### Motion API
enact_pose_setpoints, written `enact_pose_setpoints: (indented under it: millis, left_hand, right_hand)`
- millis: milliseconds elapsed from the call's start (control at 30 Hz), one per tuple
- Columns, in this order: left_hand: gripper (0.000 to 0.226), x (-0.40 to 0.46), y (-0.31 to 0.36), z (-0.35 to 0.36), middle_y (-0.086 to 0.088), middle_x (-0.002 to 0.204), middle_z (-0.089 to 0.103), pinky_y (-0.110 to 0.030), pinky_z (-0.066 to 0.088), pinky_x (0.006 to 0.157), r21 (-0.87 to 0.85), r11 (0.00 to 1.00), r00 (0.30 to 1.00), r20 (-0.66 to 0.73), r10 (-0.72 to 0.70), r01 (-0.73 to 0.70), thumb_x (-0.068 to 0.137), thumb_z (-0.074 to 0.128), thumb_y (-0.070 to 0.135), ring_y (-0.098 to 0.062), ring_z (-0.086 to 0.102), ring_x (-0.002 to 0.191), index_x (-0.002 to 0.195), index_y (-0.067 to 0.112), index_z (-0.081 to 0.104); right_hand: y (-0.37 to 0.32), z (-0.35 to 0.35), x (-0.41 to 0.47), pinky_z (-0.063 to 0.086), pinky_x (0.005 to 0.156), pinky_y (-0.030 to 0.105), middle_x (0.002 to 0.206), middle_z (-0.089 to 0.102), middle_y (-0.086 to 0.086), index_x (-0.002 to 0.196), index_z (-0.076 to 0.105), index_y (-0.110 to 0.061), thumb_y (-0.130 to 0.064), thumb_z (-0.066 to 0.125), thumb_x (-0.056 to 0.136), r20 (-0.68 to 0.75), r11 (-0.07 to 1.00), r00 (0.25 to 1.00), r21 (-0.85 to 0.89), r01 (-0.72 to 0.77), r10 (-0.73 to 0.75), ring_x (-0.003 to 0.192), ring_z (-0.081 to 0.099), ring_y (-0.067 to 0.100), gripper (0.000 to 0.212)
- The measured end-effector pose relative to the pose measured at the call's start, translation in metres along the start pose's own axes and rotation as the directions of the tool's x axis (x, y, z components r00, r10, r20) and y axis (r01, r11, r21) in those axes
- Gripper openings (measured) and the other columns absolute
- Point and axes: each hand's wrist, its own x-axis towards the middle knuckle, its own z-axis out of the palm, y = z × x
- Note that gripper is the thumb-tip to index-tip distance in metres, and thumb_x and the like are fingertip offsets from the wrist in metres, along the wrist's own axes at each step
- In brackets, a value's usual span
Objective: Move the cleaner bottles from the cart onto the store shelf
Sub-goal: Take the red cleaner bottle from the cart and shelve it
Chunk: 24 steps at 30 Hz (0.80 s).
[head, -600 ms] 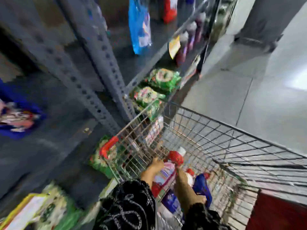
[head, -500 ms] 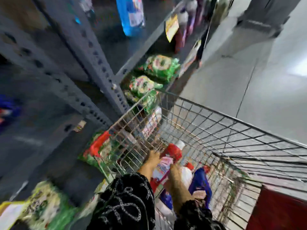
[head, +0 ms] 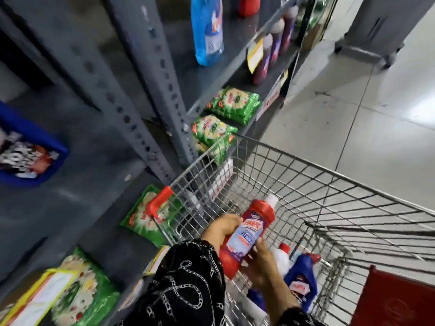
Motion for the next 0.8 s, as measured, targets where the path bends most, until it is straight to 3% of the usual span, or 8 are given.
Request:
enact_pose_setpoints:
  millis: [100,200,267,400,467,533,667,800]
  left_hand:
    - [0.022,-0.060,0.026,-0.015,0.007,0.055,0.068,-0.017,0.049,0.046,-0.057,0.990,0.991,0.027,0.131,-0.129,0.095,0.045,0.011,-0.005,0.062,0.049,0.076,0.014,0.055]
    - [0.017,-0.114,0.045,-0.029,0.004,0.070,0.073,-0.018,0.052,0.051,-0.118,0.945,0.951,-0.005,0.308,-0.306,0.091,0.054,0.019,-0.006,0.065,0.057,0.100,0.006,0.060]
    - [0.023,-0.162,0.063,-0.035,0.007,0.067,0.073,-0.016,0.051,0.051,-0.172,0.887,0.903,-0.030,0.429,-0.428,0.089,0.056,0.021,-0.004,0.065,0.056,0.109,0.008,0.061]
    - [0.013,-0.280,0.084,-0.047,0.012,0.052,0.070,-0.011,0.044,0.045,-0.238,0.742,0.767,-0.020,0.641,-0.626,0.090,0.054,0.018,0.004,0.060,0.045,0.083,0.020,0.065]
    - [0.010,-0.330,0.086,-0.058,0.012,0.057,0.071,-0.011,0.045,0.048,-0.247,0.651,0.681,-0.053,0.730,-0.718,0.088,0.056,0.016,0.003,0.061,0.047,0.087,0.019,0.066]
    - [0.013,-0.381,0.081,-0.066,0.010,0.061,0.072,-0.011,0.046,0.047,-0.272,0.567,0.607,-0.092,0.789,-0.778,0.087,0.057,0.013,0.001,0.060,0.049,0.097,0.014,0.065]
    - [0.051,-0.474,0.044,-0.083,-0.009,0.095,0.066,-0.023,0.045,0.065,-0.241,0.431,0.476,-0.174,0.862,-0.869,0.072,0.071,0.025,-0.014,0.052,0.074,0.118,0.007,0.060]
    - [0.036,-0.543,-0.031,-0.106,0.007,0.089,0.076,-0.022,0.054,0.074,-0.220,0.327,0.378,-0.262,0.888,-0.919,0.079,0.065,0.022,-0.008,0.067,0.078,0.115,0.015,0.065]
  right_hand:
    - [-0.034,0.030,-0.061,0.049,0.088,0.048,0.109,0.071,0.003,0.125,0.053,-0.025,-0.046,0.053,0.081,0.114,0.995,0.989,-0.022,0.094,-0.091,0.107,0.059,0.026,0.048]
    - [-0.062,0.063,-0.128,0.050,0.078,0.039,0.105,0.071,0.000,0.129,0.050,-0.026,-0.035,0.049,0.089,0.195,0.958,0.941,-0.024,0.286,-0.276,0.098,0.061,0.021,0.041]
    - [-0.079,0.084,-0.174,0.050,0.082,0.038,0.118,0.067,0.003,0.130,0.051,-0.021,-0.038,0.059,0.083,0.278,0.902,0.873,-0.048,0.428,-0.400,0.104,0.061,0.022,0.051]
    - [-0.103,0.131,-0.277,0.056,0.080,0.034,0.111,0.071,0.000,0.114,0.064,-0.023,-0.057,0.085,0.045,0.460,0.757,0.684,-0.038,0.652,-0.566,0.101,0.063,0.020,0.080]
    - [-0.105,0.156,-0.322,0.044,0.102,0.052,0.129,0.061,0.013,0.126,0.057,-0.016,-0.055,0.080,0.059,0.566,0.698,0.580,-0.011,0.716,-0.586,0.121,0.054,0.034,0.081]
    - [-0.100,0.177,-0.363,0.033,0.110,0.058,0.137,0.052,0.023,0.133,0.048,-0.006,-0.048,0.077,0.067,0.627,0.653,0.482,0.055,0.755,-0.611,0.128,0.046,0.042,0.083]
    - [-0.070,0.212,-0.429,0.039,0.106,0.054,0.132,0.054,0.024,0.130,0.050,-0.004,-0.046,0.079,0.064,0.727,0.622,0.373,0.096,0.777,-0.577,0.120,0.051,0.041,0.083]
    - [-0.025,0.242,-0.465,0.052,0.086,0.043,0.106,0.071,0.011,0.112,0.064,-0.015,-0.048,0.085,0.052,0.817,0.563,0.296,0.041,0.825,-0.494,0.093,0.064,0.027,0.072]
